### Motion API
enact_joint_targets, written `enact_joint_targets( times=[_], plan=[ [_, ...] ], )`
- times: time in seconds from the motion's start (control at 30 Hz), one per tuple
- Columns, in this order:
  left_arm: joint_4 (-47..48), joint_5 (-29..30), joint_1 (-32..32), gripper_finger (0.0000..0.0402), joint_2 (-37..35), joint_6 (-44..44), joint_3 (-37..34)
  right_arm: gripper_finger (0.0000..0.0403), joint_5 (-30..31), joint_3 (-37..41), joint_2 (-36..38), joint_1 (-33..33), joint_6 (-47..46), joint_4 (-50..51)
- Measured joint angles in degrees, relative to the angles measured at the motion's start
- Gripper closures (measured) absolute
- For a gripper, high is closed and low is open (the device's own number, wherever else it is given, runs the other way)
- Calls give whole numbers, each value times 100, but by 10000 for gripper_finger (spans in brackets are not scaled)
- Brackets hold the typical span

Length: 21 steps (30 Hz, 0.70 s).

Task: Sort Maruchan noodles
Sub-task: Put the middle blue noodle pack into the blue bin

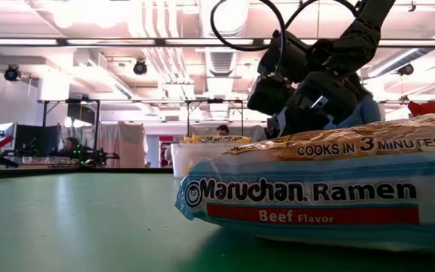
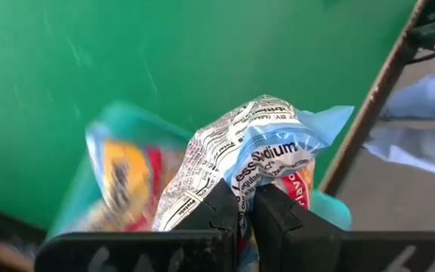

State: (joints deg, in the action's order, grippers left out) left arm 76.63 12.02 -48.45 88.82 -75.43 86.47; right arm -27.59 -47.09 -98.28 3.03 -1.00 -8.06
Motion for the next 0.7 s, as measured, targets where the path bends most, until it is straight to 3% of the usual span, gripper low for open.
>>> enact_joint_targets(
  times=[0.23,0.53,0.7],
  plan=[
    [293,84,-804,400,39,-2027,-538,250,-4,2,-4,0,33,-190],
    [-709,28,-849,400,41,-2259,-1636,250,-4,2,-4,0,-262,-207],
    [-826,-574,-896,400,41,-2274,-1965,251,-4,2,-4,0,-403,-207]
  ],
)
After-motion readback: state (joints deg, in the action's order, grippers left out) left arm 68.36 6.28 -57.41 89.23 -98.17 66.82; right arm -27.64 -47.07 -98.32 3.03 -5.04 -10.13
